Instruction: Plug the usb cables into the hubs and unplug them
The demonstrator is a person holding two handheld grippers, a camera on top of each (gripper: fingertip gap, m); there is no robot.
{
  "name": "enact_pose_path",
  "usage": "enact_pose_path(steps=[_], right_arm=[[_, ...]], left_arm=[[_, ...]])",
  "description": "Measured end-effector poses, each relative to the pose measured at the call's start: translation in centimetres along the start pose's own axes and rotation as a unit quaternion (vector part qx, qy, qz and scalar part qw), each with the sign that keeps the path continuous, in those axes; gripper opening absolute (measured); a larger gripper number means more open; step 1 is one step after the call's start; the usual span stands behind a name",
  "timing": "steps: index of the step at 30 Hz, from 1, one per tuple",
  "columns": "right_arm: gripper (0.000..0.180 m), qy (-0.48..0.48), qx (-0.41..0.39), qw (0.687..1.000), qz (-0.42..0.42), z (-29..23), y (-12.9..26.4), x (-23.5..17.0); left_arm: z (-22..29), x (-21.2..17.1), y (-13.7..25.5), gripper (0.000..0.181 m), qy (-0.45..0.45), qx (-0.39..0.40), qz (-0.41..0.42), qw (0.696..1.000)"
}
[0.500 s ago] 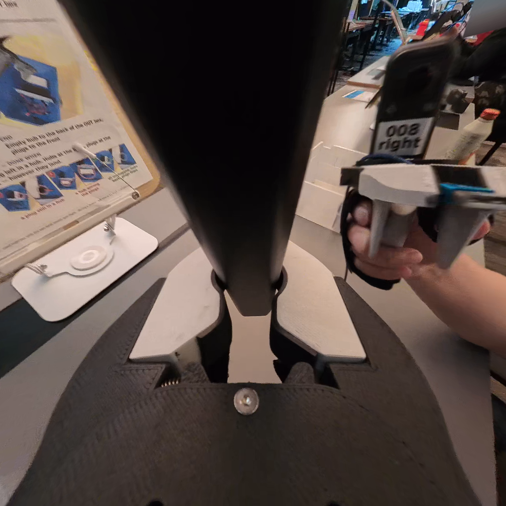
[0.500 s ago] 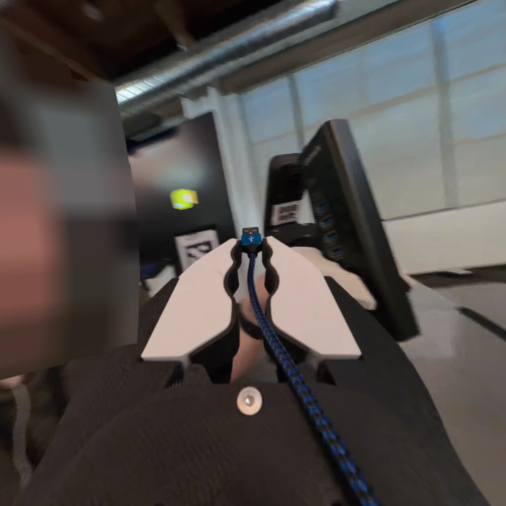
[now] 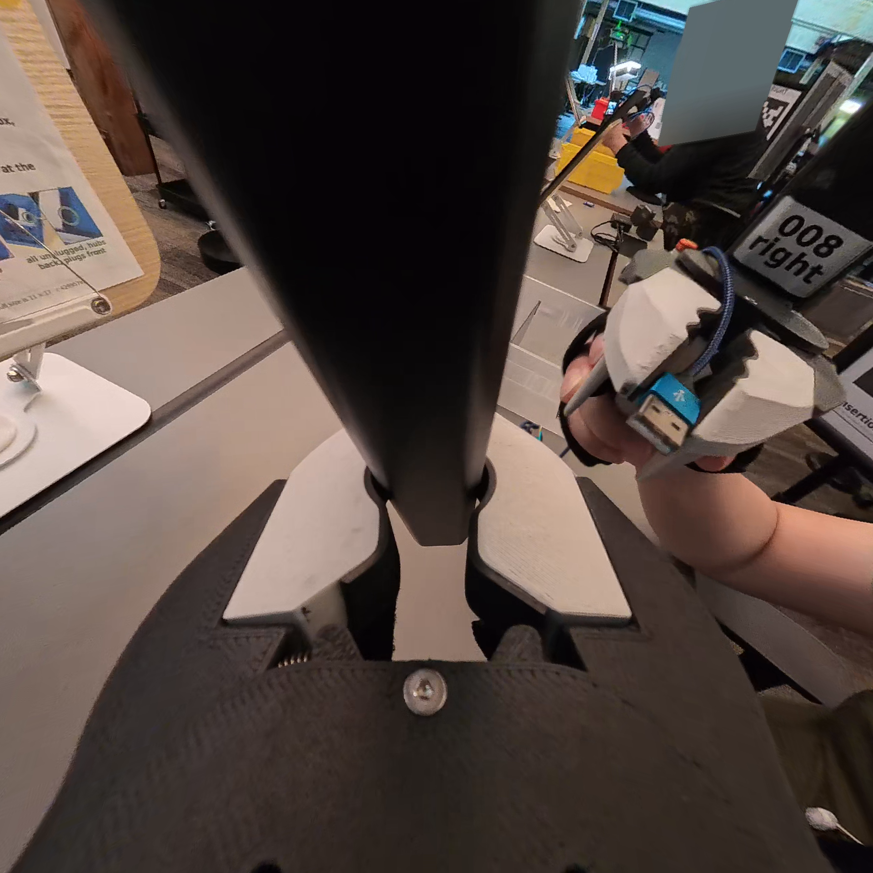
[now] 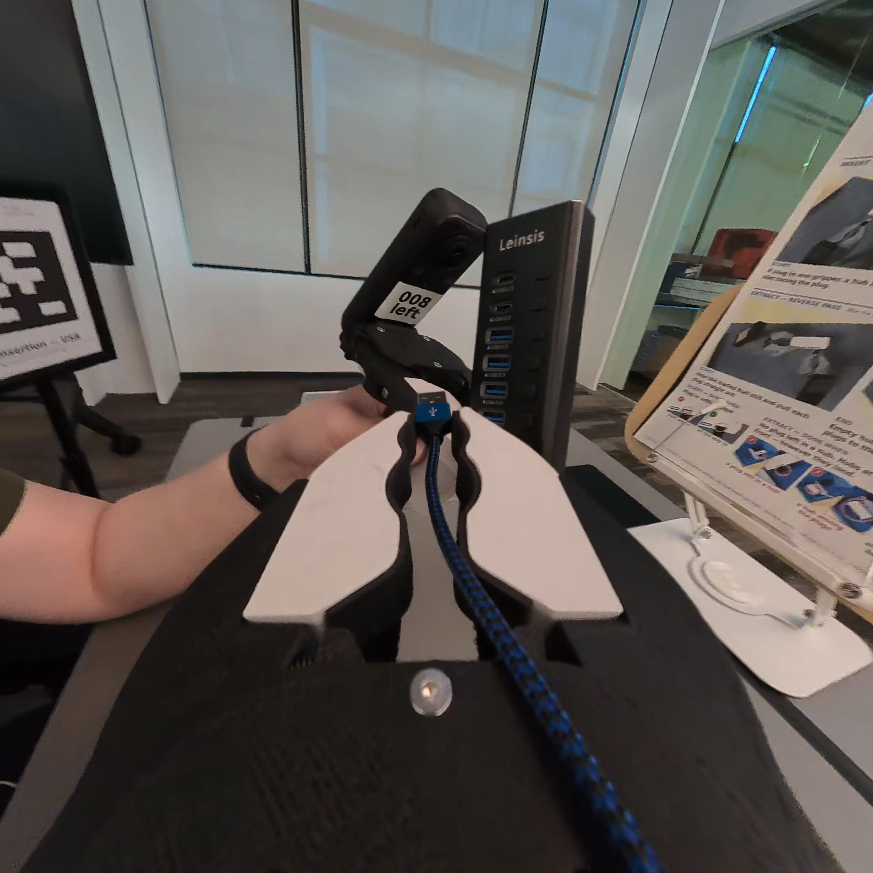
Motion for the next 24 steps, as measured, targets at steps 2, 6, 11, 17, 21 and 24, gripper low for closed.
enact_pose_path(steps=[2,6,11,17,21,24], right_arm=[[0.014,0.025,-0.011,1.000,-0.013,0.2,0.1,-0.2],[0.014,0.098,-0.038,0.994,-0.037,1.1,0.6,-0.3],[0.014,0.235,-0.027,0.967,-0.091,1.2,1.3,-0.9],[0.014,0.370,-0.017,0.922,-0.113,0.7,1.1,-1.3],[0.015,0.465,-0.035,0.876,-0.127,0.3,0.7,-1.6],[0.015,0.490,-0.028,0.860,-0.137,-0.3,0.2,-2.4]], left_arm=[[-0.1,-0.2,0.0,0.029,-0.001,-0.003,-0.007,1.000],[-0.3,-1.0,0.0,0.029,-0.015,0.002,-0.037,0.999],[-0.3,-2.9,-0.1,0.029,-0.027,-0.021,-0.108,0.994],[-1.9,-1.6,0.9,0.029,-0.028,-0.031,-0.286,0.957],[-2.0,-1.0,2.6,0.029,-0.020,-0.022,-0.389,0.921],[-1.8,-2.1,3.6,0.029,0.014,-0.016,-0.459,0.888]])
Point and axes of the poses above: each gripper's, where its closed fingertips meet, y back along the fingers, x out of its top, z = x × y across the jaws, the point moved 5 cm from there along y, back along the fingers, and after that the axes turned 11 degrees about z, right-handed, at the moved point
